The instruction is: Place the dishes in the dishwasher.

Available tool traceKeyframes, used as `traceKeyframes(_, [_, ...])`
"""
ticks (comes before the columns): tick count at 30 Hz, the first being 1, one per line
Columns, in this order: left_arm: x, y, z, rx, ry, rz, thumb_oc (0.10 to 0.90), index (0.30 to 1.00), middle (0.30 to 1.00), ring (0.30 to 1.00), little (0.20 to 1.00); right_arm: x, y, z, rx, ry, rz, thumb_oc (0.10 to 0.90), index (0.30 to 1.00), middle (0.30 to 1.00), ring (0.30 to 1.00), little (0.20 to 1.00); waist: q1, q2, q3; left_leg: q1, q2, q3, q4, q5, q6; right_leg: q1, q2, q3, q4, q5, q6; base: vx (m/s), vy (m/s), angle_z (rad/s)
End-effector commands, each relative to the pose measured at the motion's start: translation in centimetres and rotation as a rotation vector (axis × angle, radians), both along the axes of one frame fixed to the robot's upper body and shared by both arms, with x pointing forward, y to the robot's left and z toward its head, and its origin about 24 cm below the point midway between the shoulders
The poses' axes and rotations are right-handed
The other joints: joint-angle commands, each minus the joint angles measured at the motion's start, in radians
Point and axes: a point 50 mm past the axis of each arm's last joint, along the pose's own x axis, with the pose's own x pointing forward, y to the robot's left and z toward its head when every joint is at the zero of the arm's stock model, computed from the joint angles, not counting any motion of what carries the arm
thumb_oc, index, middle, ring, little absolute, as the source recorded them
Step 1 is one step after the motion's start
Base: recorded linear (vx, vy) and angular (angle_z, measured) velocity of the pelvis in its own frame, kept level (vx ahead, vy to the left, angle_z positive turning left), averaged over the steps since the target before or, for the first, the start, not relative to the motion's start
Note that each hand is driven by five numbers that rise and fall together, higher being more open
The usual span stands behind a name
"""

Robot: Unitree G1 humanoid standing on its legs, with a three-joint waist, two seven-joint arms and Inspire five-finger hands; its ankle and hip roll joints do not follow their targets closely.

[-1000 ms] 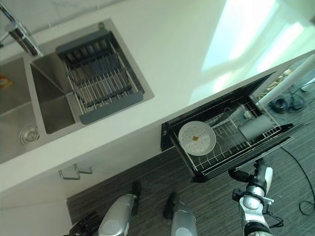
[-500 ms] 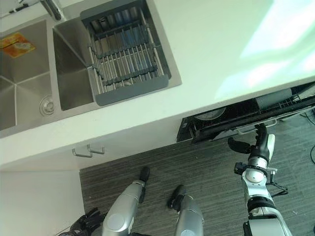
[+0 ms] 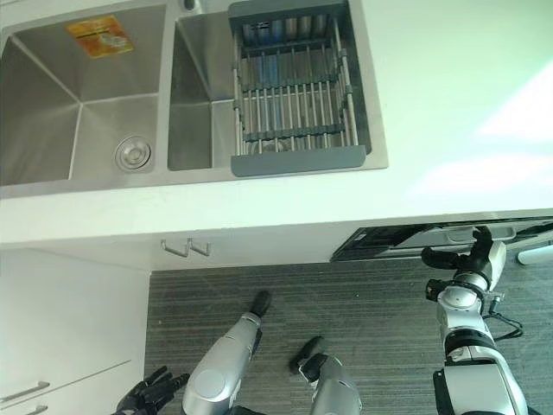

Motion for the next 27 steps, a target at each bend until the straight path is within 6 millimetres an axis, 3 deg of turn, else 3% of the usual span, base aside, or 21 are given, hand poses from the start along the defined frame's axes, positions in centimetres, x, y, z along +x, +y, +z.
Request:
traceKeyframes(1, [-1.5,3.8,1.2,0.120,0.026,-0.081,0.800,0.900,0.900,0.900,0.900,7.5,6.5,19.2,-0.389,-0.614,0.468,0.800,0.900,0.900,0.900,0.900,0.094,-0.018,-0.108,0.010,-0.016,0.005,0.059,-0.158,0.034,0.143,0.007,0.075,-0.009,-0.126,0.032,0.02,-0.018,0.27])
traceKeyframes(4, [-1.8,3.9,1.2,0.122,0.020,-0.064,0.800,0.900,0.900,0.900,0.900,7.6,6.9,17.1,-0.340,-0.571,0.490,0.800,0.900,0.900,0.900,0.900,0.099,-0.022,-0.118,0.016,-0.017,-0.006,0.059,-0.158,0.032,0.172,0.015,0.066,-0.034,-0.121,0.031,0.03,-0.028,0.19])
traceKeyframes(10, [-2.5,3.8,1.1,0.159,0.002,-0.009,0.800,0.900,0.900,0.900,0.900,6.5,8.6,8.8,-0.187,-0.447,0.511,0.800,0.900,0.900,0.900,0.900,0.082,-0.033,-0.148,0.031,-0.004,-0.008,0.059,-0.160,0.021,0.240,0.035,0.059,-0.117,-0.096,0.031,0.02,-0.015,0.05])
traceKeyframes(11, [-2.6,3.8,1.2,0.200,-0.007,0.000,0.800,0.900,0.900,0.900,0.900,5.2,9.5,5.1,-0.129,-0.384,0.523,0.800,0.900,0.900,0.900,0.900,0.063,-0.036,-0.162,0.035,0.007,0.003,0.059,-0.159,0.016,0.264,0.044,0.063,-0.158,-0.082,0.035,0.01,-0.008,-0.04])
traceKeyframes(15, [-3.1,5.0,1.6,0.255,-0.024,0.122,0.800,0.900,0.900,0.900,0.900,1.3,9.4,-1.0,-0.022,-0.252,0.503,0.800,0.900,0.900,0.900,0.900,0.004,-0.047,-0.197,0.045,0.033,0.044,0.059,-0.162,0.003,0.260,0.035,0.083,-0.161,-0.077,0.047,-0.04,0.035,0.00])
traceKeyframes(16, [-3.1,5.1,1.7,0.258,-0.026,0.129,0.800,0.900,0.900,0.900,0.900,1.0,9.3,-1.4,-0.017,-0.245,0.502,0.800,0.900,0.900,0.900,0.900,0.000,-0.037,-0.201,0.034,0.036,0.044,0.059,-0.139,0.009,0.250,0.036,0.069,-0.161,-0.052,0.046,-0.10,0.091,-0.18])
traceKeyframes(23, [-2.9,7.0,2.5,0.295,-0.050,0.263,0.800,0.900,0.900,0.900,0.900,-3.5,9.6,-7.1,0.089,-0.035,0.544,0.800,0.900,0.900,0.900,0.900,-0.083,-0.060,-0.246,0.057,0.065,0.105,0.059,-0.164,0.003,0.225,0.022,0.123,-0.161,-0.050,0.066,-0.02,0.028,-0.21])
traceKeyframes(27, [-1.5,6.3,2.5,0.280,-0.058,0.198,0.800,0.900,0.900,0.900,0.900,-6.3,10.2,-10.2,0.154,0.085,0.547,0.800,0.900,0.900,0.900,0.900,-0.130,-0.067,-0.258,0.086,0.078,0.141,0.059,-0.190,0.010,0.205,0.017,0.165,-0.161,-0.041,0.076,-0.05,0.029,-0.35])
